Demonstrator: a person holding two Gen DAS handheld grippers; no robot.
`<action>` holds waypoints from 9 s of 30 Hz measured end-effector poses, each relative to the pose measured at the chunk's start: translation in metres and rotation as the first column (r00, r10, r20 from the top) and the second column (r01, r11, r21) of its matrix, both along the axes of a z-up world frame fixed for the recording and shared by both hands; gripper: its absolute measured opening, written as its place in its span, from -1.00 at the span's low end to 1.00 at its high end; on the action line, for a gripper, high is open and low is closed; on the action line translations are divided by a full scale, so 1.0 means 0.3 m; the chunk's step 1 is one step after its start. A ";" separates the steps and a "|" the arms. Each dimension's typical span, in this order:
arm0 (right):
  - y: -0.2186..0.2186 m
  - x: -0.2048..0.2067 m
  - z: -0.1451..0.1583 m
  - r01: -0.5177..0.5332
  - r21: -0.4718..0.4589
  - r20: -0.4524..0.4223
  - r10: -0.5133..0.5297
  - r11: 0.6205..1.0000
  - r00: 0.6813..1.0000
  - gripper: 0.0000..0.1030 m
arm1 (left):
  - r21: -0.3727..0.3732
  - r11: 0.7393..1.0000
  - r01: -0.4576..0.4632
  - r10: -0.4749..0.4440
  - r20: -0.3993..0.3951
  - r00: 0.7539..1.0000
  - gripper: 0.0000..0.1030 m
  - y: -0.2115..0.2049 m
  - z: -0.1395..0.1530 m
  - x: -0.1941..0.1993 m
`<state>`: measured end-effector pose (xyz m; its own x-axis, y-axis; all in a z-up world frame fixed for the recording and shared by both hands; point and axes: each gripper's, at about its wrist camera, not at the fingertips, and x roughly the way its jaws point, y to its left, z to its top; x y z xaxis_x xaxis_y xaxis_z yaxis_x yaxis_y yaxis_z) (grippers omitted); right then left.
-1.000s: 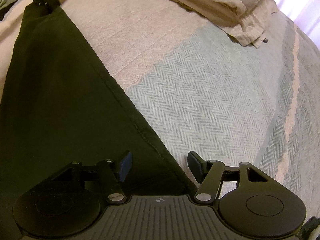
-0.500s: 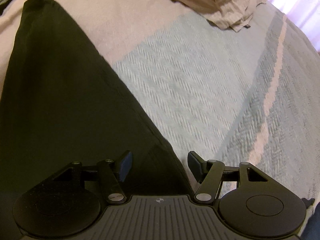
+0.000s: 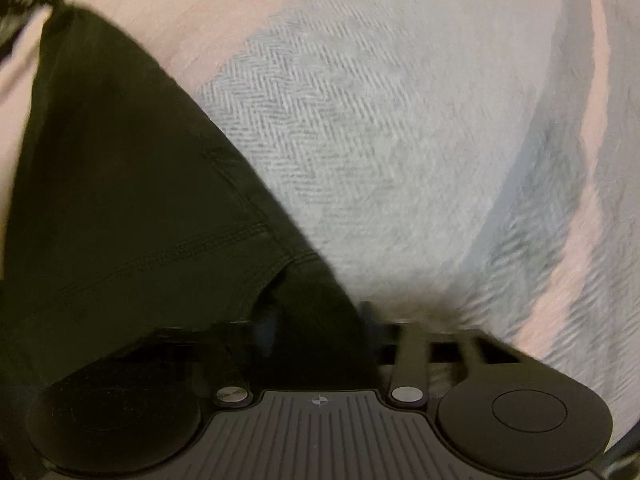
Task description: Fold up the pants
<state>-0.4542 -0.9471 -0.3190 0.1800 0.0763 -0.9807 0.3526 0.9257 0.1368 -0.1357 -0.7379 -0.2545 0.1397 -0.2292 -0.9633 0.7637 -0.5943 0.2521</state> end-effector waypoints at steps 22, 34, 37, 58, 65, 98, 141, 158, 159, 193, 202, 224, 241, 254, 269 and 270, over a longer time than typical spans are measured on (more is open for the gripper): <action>1.216 -0.446 0.579 -0.089 -0.666 0.072 0.182 0.740 0.981 -0.95 | -0.191 0.951 -0.243 0.231 -0.083 0.969 -1.00 0.954 0.468 -0.393; 1.438 -0.702 0.219 -0.066 -0.438 0.004 0.076 0.896 0.997 -0.36 | 0.001 0.907 -0.421 0.421 0.008 0.907 -1.00 1.390 0.088 -0.811; 1.425 -0.783 0.287 0.150 -0.335 0.115 -0.118 0.930 0.986 -0.03 | -0.018 0.877 -0.481 0.481 0.037 0.876 -0.97 1.389 0.110 -0.831; 1.046 -1.052 0.253 0.895 0.236 0.395 -0.879 0.379 0.268 -0.59 | -0.058 0.879 -0.474 0.476 0.026 0.879 -0.89 1.212 0.286 -0.965; 1.038 -1.029 0.153 0.903 0.154 0.309 -0.888 0.400 0.341 -0.32 | -0.071 0.875 -0.479 0.482 0.036 0.875 -0.86 1.207 0.273 -0.983; 1.830 0.179 0.284 0.614 -0.153 0.239 -0.574 0.774 0.783 -0.08 | 0.051 0.719 -0.693 0.638 -0.444 0.629 -0.31 1.344 0.006 -0.011; 1.063 -0.499 0.224 0.805 -0.227 0.301 -0.747 0.548 0.593 -0.06 | 0.074 0.925 -0.373 0.317 -0.693 0.647 -0.55 0.150 0.078 -0.962; 0.898 -0.715 0.125 0.841 -0.140 0.287 -0.792 0.522 0.539 -1.00 | 0.381 0.877 -0.293 0.481 -0.706 0.520 -0.52 -0.004 -0.083 -1.071; 0.897 -0.716 0.126 0.840 -0.144 0.287 -0.790 0.523 0.541 -1.00 | 0.366 0.891 -0.269 0.454 -0.715 0.531 -0.79 0.000 -0.068 -1.077; 1.339 -0.817 0.233 0.990 0.082 0.364 -0.929 0.111 0.074 0.09 | 0.140 0.943 -0.303 0.315 -0.674 0.668 -0.77 0.409 0.180 -1.094; 1.347 -0.790 0.180 0.979 0.199 0.345 -0.939 0.051 -0.021 -0.34 | -0.096 0.989 0.109 -0.145 -0.588 0.796 -0.43 0.685 0.151 -1.483; 1.381 -0.892 0.160 0.983 0.146 0.319 -0.946 0.108 0.056 -0.16 | -0.127 0.945 0.302 -0.327 -0.313 0.892 -0.73 0.823 0.018 -1.666; 1.850 -0.094 0.213 0.932 0.164 0.403 -0.884 0.323 0.236 -0.14 | -0.140 0.975 -0.172 0.121 -0.312 0.942 -0.63 1.204 0.143 -0.618; 2.070 0.174 0.126 0.849 0.096 0.217 -0.843 0.520 0.492 -0.14 | -0.034 0.905 -0.425 0.401 -0.273 0.875 -0.55 1.539 0.122 -0.247; 2.360 0.542 0.283 0.496 -0.095 0.328 -0.443 0.863 0.835 0.30 | -0.127 0.960 -0.250 0.210 -0.267 0.941 -0.24 1.546 0.267 -0.232; 2.413 0.576 0.278 0.465 -0.117 0.341 -0.405 0.877 0.849 0.30 | -0.135 0.968 -0.212 0.171 -0.266 0.949 -0.17 1.542 0.259 -0.214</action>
<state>-0.2815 -0.2232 -0.2357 0.4347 -0.2591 -0.8625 0.6957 0.7047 0.1390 -0.1999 -0.2754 -0.1768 -0.0449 -0.3758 -0.9256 0.9097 -0.3984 0.1176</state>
